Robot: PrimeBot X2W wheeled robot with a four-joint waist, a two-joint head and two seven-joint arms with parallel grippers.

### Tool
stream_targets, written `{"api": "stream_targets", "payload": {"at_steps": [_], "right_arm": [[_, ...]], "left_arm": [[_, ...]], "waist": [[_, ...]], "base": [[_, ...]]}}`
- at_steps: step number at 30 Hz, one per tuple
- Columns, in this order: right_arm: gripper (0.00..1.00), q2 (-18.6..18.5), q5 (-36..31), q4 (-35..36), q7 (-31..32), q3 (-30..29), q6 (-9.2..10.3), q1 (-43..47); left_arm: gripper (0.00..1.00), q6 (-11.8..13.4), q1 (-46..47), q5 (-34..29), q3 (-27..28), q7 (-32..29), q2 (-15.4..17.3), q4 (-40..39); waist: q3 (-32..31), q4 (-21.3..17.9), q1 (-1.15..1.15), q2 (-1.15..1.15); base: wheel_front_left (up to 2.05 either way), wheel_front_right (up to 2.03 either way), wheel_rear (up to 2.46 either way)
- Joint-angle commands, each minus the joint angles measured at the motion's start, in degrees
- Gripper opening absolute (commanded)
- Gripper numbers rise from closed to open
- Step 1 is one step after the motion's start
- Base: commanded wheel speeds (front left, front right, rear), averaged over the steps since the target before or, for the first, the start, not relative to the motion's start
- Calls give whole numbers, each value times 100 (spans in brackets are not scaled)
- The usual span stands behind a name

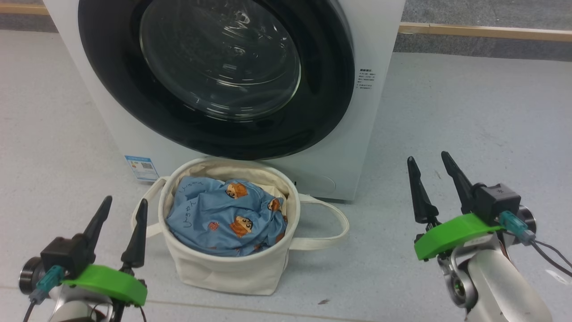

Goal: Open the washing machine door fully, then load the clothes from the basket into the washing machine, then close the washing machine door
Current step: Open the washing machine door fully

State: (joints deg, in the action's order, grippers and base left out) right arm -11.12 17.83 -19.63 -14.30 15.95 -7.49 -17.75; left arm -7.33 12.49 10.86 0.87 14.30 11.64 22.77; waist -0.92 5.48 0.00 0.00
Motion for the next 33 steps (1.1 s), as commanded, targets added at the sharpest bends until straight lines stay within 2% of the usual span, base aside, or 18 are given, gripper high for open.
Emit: {"api": "stream_targets", "payload": {"at_steps": [1,22,29,33], "right_arm": [[100,39,37,155,-70,47,0,-186],[100,139,-65,-75,-70,-222,0,-167],[100,229,-65,-176,-70,-542,0,-262],[100,296,-108,-160,-70,-786,0,-410]], "left_arm": [[100,-14,239,40,205,70,133,-212],[100,-15,183,44,277,70,70,-296],[100,21,223,484,660,70,-236,-309],[100,53,269,505,764,70,-320,-351]], "waist": [[3,-1,0,0],[84,-27,0,0],[344,7,0,0],[565,54,0,0]], "base": [[0,0,0],[0,0,0],[0,0,0],[0,0,0]]}}
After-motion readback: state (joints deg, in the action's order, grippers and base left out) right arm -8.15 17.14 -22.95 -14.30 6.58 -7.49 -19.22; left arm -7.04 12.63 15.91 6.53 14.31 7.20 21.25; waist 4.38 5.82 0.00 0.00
